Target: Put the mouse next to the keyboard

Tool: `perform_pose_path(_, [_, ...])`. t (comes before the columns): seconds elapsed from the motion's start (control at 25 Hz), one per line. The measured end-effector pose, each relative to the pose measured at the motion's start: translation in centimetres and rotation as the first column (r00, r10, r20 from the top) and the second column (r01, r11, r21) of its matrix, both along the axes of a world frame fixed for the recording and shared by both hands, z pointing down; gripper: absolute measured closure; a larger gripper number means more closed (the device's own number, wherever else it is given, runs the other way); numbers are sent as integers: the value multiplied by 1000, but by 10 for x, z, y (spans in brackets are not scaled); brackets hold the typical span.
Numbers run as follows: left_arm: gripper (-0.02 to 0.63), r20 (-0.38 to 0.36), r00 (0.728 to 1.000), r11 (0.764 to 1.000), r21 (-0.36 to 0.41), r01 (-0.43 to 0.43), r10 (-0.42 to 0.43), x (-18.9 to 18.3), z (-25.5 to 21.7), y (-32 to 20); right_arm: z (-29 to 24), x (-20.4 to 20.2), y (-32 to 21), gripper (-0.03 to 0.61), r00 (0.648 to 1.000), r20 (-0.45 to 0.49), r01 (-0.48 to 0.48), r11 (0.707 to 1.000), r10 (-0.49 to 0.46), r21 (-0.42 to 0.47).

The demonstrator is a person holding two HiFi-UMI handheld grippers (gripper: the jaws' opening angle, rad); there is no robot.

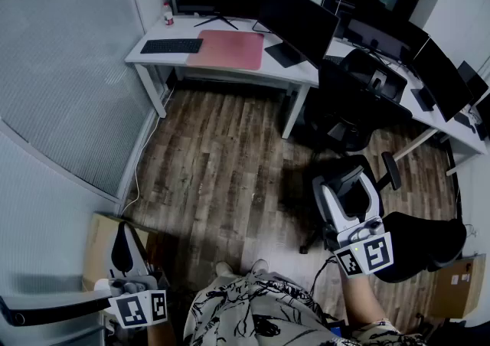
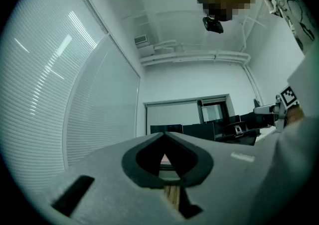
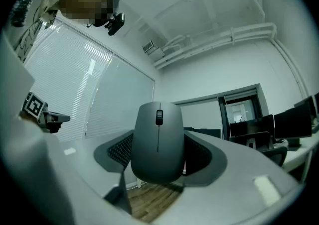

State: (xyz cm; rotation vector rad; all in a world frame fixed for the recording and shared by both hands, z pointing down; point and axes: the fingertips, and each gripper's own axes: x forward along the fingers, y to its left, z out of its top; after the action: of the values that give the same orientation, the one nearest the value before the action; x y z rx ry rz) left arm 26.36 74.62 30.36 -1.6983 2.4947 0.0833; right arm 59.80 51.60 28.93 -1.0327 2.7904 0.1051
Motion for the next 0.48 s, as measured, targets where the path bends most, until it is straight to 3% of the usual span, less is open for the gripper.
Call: perform_pose_path(0.48, [609,-4,1000,1000,3,-5,5,-14,2,-3,-2,-16,0,275,1000,4,0,1000,0,0])
